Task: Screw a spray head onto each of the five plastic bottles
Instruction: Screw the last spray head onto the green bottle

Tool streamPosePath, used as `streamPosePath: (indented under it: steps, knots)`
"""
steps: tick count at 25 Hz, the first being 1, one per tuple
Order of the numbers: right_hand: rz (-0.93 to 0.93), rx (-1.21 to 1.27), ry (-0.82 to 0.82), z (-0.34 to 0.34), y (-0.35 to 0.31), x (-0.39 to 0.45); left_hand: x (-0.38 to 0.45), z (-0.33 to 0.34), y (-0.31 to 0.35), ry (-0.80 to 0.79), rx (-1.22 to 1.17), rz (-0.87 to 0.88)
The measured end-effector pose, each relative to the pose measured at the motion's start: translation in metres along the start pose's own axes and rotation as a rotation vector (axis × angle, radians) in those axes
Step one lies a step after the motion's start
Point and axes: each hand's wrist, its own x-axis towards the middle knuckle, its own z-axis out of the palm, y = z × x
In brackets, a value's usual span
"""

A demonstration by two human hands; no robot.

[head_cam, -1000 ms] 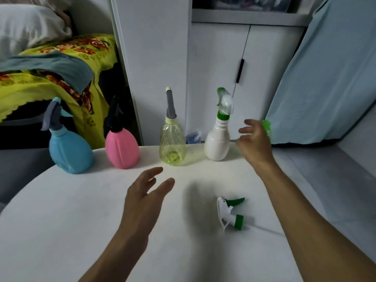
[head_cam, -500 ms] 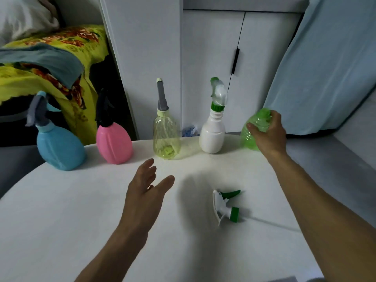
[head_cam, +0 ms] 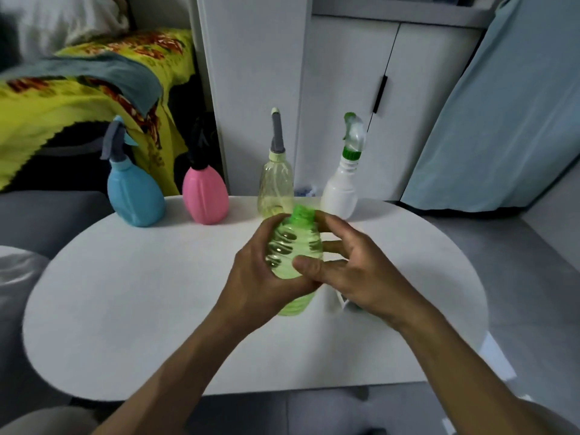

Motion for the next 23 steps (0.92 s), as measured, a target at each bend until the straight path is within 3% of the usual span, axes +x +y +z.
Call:
streamPosePath:
  steps: [1, 3, 5, 6, 8, 11, 14, 16, 19, 21, 23]
  knots:
    - [0.038, -0.1, 0.028, -0.008, 0.006, -0.002, -0.002, -0.006, 0.0, 0.025, 0.047, -0.02]
    - [0.139, -0.632, 0.054, -0.032, 0.02, -0.002, -0.005, -0.017, -0.004, 0.064, 0.143, -0.058]
    - [0.287, -1.11, -0.048, -0.042, 0.041, -0.002, -0.009, -0.025, -0.009, 0.058, 0.2, -0.086]
    - [0.341, -1.214, -0.091, -0.04, 0.051, -0.001, -0.011, -0.029, -0.011, 0.048, 0.219, -0.09]
    - [0.375, -1.277, -0.085, -0.033, 0.068, 0.0, -0.016, -0.034, -0.016, 0.036, 0.256, -0.094]
    - [0.286, -1.253, 0.009, -0.034, 0.082, 0.002, -0.016, -0.039, -0.021, 0.043, 0.335, -0.059]
    - [0.312, -1.228, -0.003, -0.039, 0.081, 0.005, -0.014, -0.041, -0.025, 0.052, 0.609, 0.02]
    - [0.191, -1.071, 0.167, -0.044, 0.07, 0.007, -0.013, -0.042, -0.026, 0.051, 0.684, 0.023]
    - [-0.072, -0.15, 0.574, -0.064, 0.035, 0.008, -0.012, -0.042, -0.026, 0.042, 0.64, 0.036]
    - [-0.099, 0.425, 0.597, -0.077, 0.016, 0.007, -0.011, -0.041, -0.028, 0.038, 0.63, 0.059]
    - [-0.042, 0.684, 0.553, -0.081, 0.012, 0.007, -0.013, -0.039, -0.029, 0.021, 0.64, 0.064]
